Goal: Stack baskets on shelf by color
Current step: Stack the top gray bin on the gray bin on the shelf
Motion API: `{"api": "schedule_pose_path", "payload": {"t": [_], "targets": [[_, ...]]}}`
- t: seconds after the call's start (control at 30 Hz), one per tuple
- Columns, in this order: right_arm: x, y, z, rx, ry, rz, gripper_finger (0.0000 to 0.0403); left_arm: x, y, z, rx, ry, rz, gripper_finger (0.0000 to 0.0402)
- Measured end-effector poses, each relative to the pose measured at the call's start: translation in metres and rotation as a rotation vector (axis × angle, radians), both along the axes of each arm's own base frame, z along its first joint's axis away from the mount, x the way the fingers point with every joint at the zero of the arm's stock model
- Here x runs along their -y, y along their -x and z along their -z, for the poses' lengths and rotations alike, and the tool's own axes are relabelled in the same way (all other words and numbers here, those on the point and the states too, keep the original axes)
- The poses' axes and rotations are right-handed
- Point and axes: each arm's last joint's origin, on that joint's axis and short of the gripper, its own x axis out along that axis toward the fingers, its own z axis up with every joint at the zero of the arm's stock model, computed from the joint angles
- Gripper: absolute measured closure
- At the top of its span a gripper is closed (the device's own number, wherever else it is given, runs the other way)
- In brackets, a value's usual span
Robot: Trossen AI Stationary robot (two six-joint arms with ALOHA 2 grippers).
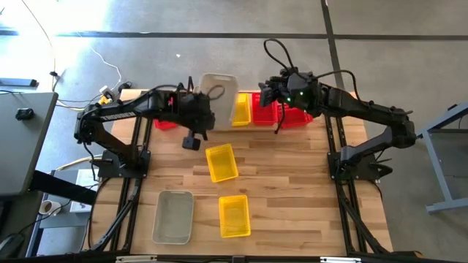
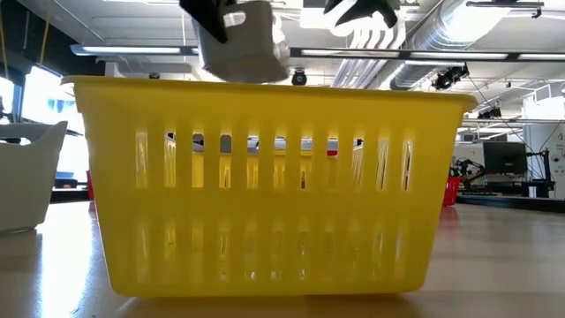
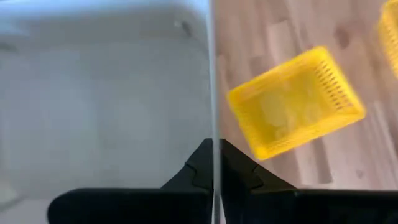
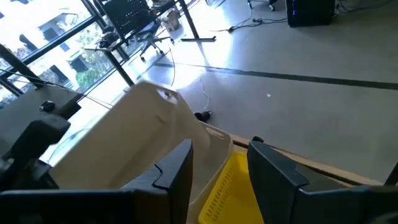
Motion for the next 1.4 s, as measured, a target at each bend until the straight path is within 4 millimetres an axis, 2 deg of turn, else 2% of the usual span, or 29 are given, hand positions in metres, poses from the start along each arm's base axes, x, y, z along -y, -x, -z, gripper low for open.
{"api": "schedule_pose_path", "payload": {"t": [0.47,0.77,1.13,1.4], "targets": [[0.022,0.006,0.000,-0.060,0.051,-0.004,0.0268,-0.039,0.018,0.002,-0.005,0.077,-0.072,0.0401],[0.032,0.010,0.001,-0.078,0.065,0.015,0.0268,-0.056,0.034,0.038,-0.091,0.069,-0.057,0.0401],[0.036,0.012,0.001,-0.073,0.052,0.000,0.0268,-0.076,0.042,0.062,-0.115,0.134,-0.081,0.0401],[0.036,0.012,0.001,-0.087,0.064,-0.006,0.0268,-0.080,0.043,0.075,-0.123,0.125,-0.099,0.0401]]}}
